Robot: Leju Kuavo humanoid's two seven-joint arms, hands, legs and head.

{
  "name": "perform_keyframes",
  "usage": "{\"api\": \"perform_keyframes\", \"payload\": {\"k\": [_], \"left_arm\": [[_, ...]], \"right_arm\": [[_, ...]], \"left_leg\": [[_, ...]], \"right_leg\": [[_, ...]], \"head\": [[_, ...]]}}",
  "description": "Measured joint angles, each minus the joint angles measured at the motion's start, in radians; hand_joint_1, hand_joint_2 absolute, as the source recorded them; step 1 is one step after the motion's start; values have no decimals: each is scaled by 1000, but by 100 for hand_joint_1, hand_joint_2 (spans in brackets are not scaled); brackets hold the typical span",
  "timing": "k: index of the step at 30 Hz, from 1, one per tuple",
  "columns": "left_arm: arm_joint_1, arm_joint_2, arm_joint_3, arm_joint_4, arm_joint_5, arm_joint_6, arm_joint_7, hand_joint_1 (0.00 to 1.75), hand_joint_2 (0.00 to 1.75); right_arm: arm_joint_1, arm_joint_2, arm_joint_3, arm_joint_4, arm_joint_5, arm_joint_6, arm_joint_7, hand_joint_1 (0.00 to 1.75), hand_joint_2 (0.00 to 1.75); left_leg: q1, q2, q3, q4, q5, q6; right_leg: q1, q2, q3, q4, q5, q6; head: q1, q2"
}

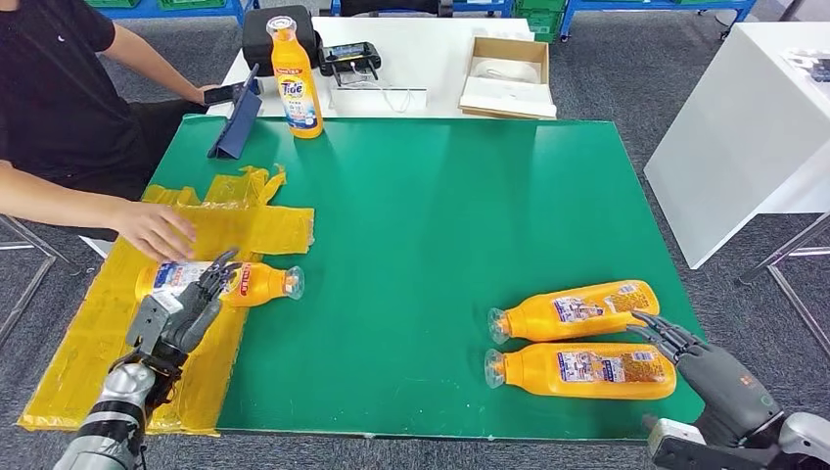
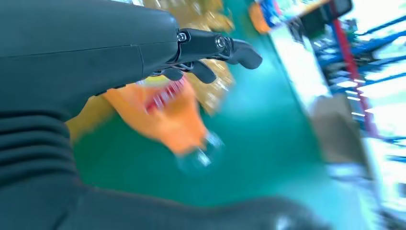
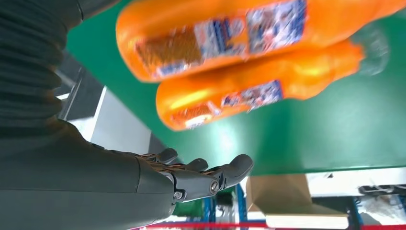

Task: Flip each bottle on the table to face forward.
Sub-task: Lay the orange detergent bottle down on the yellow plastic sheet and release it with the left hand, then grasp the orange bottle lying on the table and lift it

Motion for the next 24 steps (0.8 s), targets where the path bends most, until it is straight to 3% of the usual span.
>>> {"api": "perform_keyframes", "payload": {"k": [3, 6, 14, 24], "left_arm": [[24, -20, 15, -61, 100, -93, 17, 0, 0], [41, -38, 19, -112, 141, -123, 35, 0, 0], [62, -64, 19, -186, 173, -132, 50, 0, 0], [64, -75, 12, -217, 191, -103, 62, 0, 0]], "right_arm": [[-50, 24, 16, 48, 46, -18, 6, 0, 175], [-80, 47, 31, 89, 63, -28, 9, 0, 175], [-95, 71, 50, 143, 57, -28, 12, 0, 175], [-50, 37, 51, 148, 8, -1, 24, 0, 175]], "left_leg": [[0, 0, -1, 0, 0, 0], [0, -2, -3, 0, 0, 0], [0, -2, -7, 0, 0, 0], [0, -1, -8, 0, 0, 0]], "right_leg": [[0, 0, -1, 0, 0, 0], [-1, 0, -2, 0, 0, 0], [0, 0, -6, 0, 0, 0], [0, 0, -8, 0, 0, 0]], "head": [[0, 0], [0, 0], [0, 0], [0, 0]]}}
